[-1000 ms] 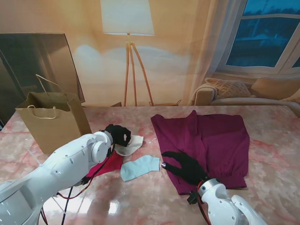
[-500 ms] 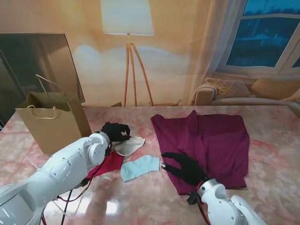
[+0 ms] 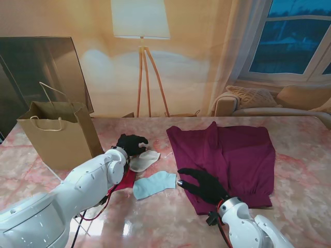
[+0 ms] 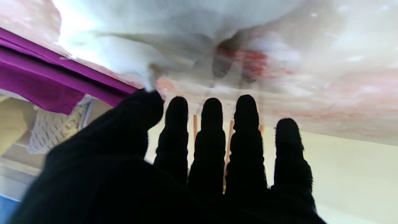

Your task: Fold the socks and the shorts into the kraft paper bag

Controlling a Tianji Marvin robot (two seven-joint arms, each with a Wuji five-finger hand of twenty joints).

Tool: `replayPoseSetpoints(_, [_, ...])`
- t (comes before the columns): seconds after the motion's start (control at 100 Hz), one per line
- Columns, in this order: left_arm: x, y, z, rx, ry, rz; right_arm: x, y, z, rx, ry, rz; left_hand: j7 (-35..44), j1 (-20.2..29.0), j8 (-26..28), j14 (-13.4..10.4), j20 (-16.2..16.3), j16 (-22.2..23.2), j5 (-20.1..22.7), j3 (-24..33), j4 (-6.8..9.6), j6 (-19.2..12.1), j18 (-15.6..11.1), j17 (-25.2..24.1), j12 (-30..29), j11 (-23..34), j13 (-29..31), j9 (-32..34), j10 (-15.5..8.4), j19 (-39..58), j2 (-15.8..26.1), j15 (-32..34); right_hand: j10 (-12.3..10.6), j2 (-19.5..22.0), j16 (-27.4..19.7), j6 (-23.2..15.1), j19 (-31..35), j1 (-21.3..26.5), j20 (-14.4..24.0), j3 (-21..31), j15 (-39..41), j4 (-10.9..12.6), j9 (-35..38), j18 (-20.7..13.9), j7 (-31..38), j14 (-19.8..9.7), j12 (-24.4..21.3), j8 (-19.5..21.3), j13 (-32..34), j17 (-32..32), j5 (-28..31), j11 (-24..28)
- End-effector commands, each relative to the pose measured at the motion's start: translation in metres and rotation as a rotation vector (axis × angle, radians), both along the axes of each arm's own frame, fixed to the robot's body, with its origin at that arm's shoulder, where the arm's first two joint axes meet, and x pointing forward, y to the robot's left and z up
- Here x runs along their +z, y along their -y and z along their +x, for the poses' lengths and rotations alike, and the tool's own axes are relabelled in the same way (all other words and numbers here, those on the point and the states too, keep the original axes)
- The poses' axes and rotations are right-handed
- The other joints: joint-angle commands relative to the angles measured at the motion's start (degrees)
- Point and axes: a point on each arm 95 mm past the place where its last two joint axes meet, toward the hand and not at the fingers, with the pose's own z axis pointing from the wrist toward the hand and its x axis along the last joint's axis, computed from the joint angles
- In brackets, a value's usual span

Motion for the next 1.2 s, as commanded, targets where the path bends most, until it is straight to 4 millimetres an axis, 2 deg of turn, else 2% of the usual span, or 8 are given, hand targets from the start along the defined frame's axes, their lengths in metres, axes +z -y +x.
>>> replayPoseSetpoints(0.0, [0.007,0.017,0.002,-0.027,0.007,-0.030,-0.002,-0.001,-0.003,0.005,-0.003,0.004,-0.46,-1.25,-1.66,-1.17,-0.43,-0.94,-2.13,3.81,-3.74,0.64,-0.23,0.09,-1.57,-0.66,0.96,-1.80,-1.81,1.13,-2.95,0.63,-0.13,1.28,0.86,-1.52,1.20,0.88,1.83,-1.40,0.75,1.67,0.31,0.57,0.80,0.42,0.40,0.14,0.65,-0.74,0.62,0.93])
replayPoseSetpoints(0.25, [-0.005,0.022,-0.003,-0.094,-0.039,0.021,-0.004,0.001,-0.001,0.006,-0.012,0.006,-4.05,-2.75,-5.73,-1.49,-1.38,0.94,-5.23,9.70,-5.33,3.55,-0.25,0.33,2.47,5.34,2.25,5.11,-2.09,1.04,-13.71,3.04,-0.07,1.02,0.88,-1.50,1.17,1.36,1.88,-1.34,0.72,1.64,0.39,0.62,0.92,0.39,0.41,0.19,0.66,-0.76,0.82,0.95])
replayPoseSetpoints(0.4, [-0.009,0.020,-0.004,-0.112,-0.087,0.074,-0.004,0.001,-0.001,0.009,-0.011,0.007,-7.31,-2.38,-7.99,-1.44,-2.06,6.58,-5.99,10.32,-5.47,6.75,-0.73,-0.53,17.85,17.26,1.41,7.09,-3.92,-0.09,-14.58,6.97,-0.15,0.90,0.89,-1.67,1.13,1.49,1.90,-1.47,0.73,1.59,0.50,0.67,1.00,0.37,0.43,0.22,0.73,-0.81,0.86,1.01])
replayPoseSetpoints(0.45, [-0.010,0.019,-0.004,-0.111,-0.092,0.079,-0.004,0.001,-0.001,0.010,-0.013,0.008,-6.41,0.16,-7.54,-1.35,-1.97,10.11,-4.45,7.97,-8.14,6.86,-0.74,-0.22,33.57,19.85,1.91,9.44,-4.71,0.32,-15.41,9.35,-0.14,0.91,0.89,-1.68,1.14,1.53,1.92,-1.49,0.71,1.58,0.53,0.65,1.00,0.33,0.43,0.22,0.69,-0.77,0.86,1.01])
replayPoseSetpoints(0.69, [-0.013,0.016,-0.006,-0.119,-0.087,0.088,-0.004,0.001,-0.001,0.013,-0.019,0.009,18.66,2.84,9.70,-1.07,-2.77,19.78,9.84,6.49,-9.21,-5.43,-0.35,0.77,53.65,31.82,5.79,20.98,-8.17,2.53,-18.03,17.49,-0.23,1.02,0.88,-1.74,1.16,1.55,2.01,-1.64,0.67,1.57,0.45,0.77,1.10,0.38,0.40,0.24,0.64,-0.77,0.98,0.93])
replayPoseSetpoints(0.87, [-0.015,0.014,-0.008,-0.116,-0.086,0.083,-0.004,0.002,-0.001,0.009,-0.018,0.011,38.99,5.44,24.04,-0.64,-2.96,18.74,5.96,0.37,-8.77,-14.96,-0.28,-1.09,51.40,24.56,2.17,16.22,-6.19,1.78,-17.93,13.96,-0.22,1.02,0.87,-1.87,1.19,1.61,2.09,-1.68,0.67,1.57,0.52,0.80,1.11,0.31,0.38,0.24,0.67,-0.76,1.03,0.90])
replayPoseSetpoints(1.01, [-0.012,0.014,-0.008,-0.107,-0.064,0.060,-0.005,0.002,-0.002,0.010,-0.021,0.010,42.28,5.34,31.53,-1.46,-1.89,9.48,4.48,-0.15,-8.72,-15.68,-0.68,-0.92,16.04,8.62,1.74,9.97,-3.09,1.19,-17.74,7.10,-0.14,0.98,0.87,-1.75,1.18,1.65,2.13,-1.73,0.67,1.57,0.55,0.82,1.11,0.33,0.40,0.23,0.66,-0.75,1.05,0.92])
replayPoseSetpoints(1.19, [0.003,0.012,-0.006,-0.076,0.012,-0.001,-0.004,0.003,-0.002,0.008,-0.024,0.009,39.58,5.75,29.69,-1.96,-1.50,8.00,6.35,0.20,-8.76,-17.02,-0.31,0.40,9.47,7.24,6.76,16.25,-3.20,2.24,-18.53,7.85,-0.18,1.14,0.88,-1.79,1.17,1.58,2.17,-1.82,0.69,1.56,0.77,0.87,1.13,0.36,0.41,0.22,0.71,-0.76,1.17,0.98])
